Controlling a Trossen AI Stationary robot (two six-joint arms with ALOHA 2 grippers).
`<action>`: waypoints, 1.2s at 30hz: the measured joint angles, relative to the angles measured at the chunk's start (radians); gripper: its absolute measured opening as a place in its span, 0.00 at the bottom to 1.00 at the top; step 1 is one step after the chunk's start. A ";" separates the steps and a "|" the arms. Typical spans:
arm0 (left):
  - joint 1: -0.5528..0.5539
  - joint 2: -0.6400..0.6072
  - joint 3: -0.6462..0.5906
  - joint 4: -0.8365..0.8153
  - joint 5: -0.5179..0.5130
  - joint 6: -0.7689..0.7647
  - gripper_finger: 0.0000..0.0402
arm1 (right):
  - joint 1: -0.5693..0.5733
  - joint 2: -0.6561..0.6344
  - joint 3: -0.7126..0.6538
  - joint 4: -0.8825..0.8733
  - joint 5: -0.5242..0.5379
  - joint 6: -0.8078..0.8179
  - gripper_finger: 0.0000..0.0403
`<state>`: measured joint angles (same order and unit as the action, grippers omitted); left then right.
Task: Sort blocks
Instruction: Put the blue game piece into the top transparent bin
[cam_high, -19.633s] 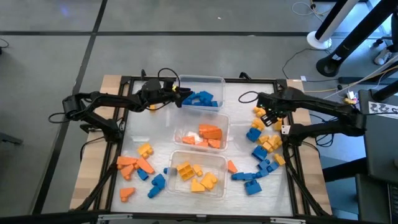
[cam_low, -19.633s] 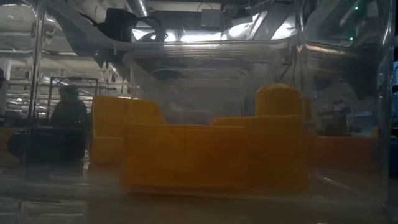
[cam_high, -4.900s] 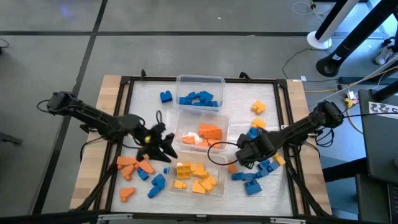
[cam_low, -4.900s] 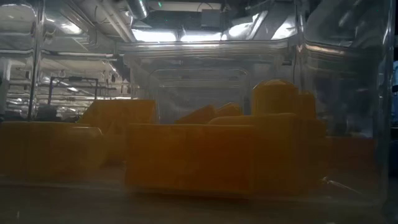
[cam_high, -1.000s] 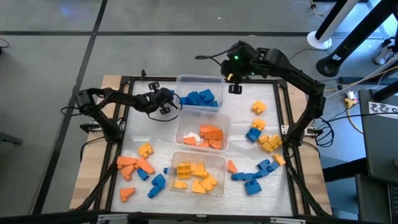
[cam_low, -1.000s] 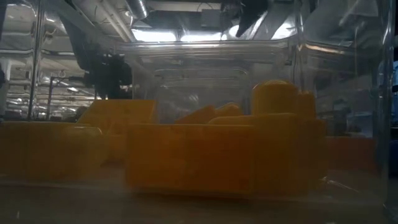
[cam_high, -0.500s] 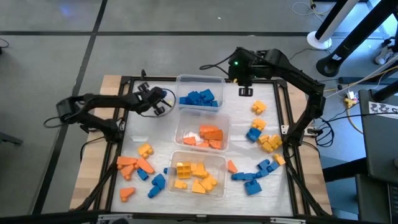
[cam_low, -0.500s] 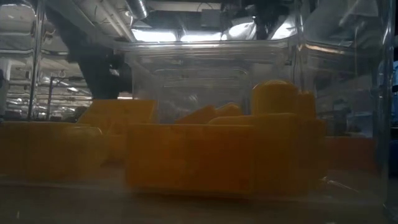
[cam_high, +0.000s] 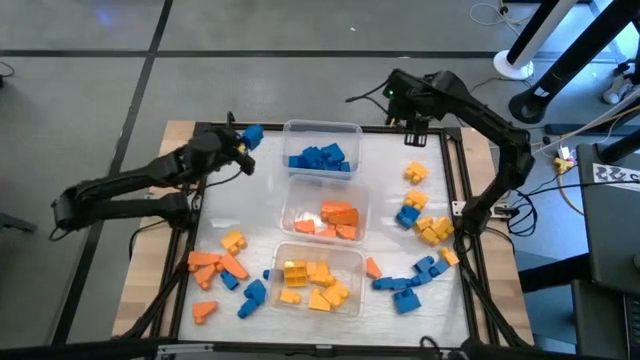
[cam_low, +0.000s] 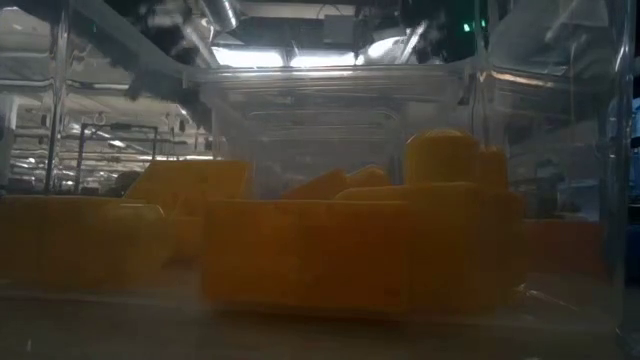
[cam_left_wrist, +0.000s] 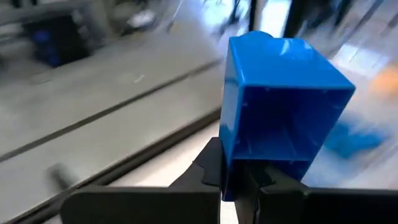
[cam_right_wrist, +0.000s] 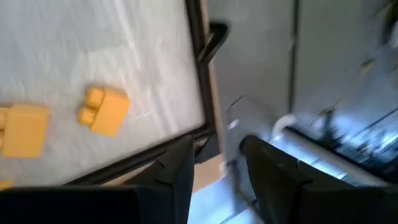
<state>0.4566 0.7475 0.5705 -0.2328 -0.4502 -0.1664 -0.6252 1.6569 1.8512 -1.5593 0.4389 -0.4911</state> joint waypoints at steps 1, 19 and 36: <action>-0.006 -0.015 0.000 0.044 0.023 -0.029 0.00 | -0.025 -0.005 -0.036 0.013 -0.013 0.011 0.36; -0.096 0.395 0.002 0.642 0.199 -0.096 0.07 | -0.148 -0.010 -0.492 0.279 -0.187 0.012 0.36; -0.096 0.522 0.002 0.699 0.215 -0.237 0.43 | -0.373 -0.010 -0.686 0.361 -0.556 -0.076 0.36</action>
<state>0.3607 1.2697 0.5724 0.4661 -0.2352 -0.4038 -0.9979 1.6470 1.1649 -1.1985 -0.1171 -0.5667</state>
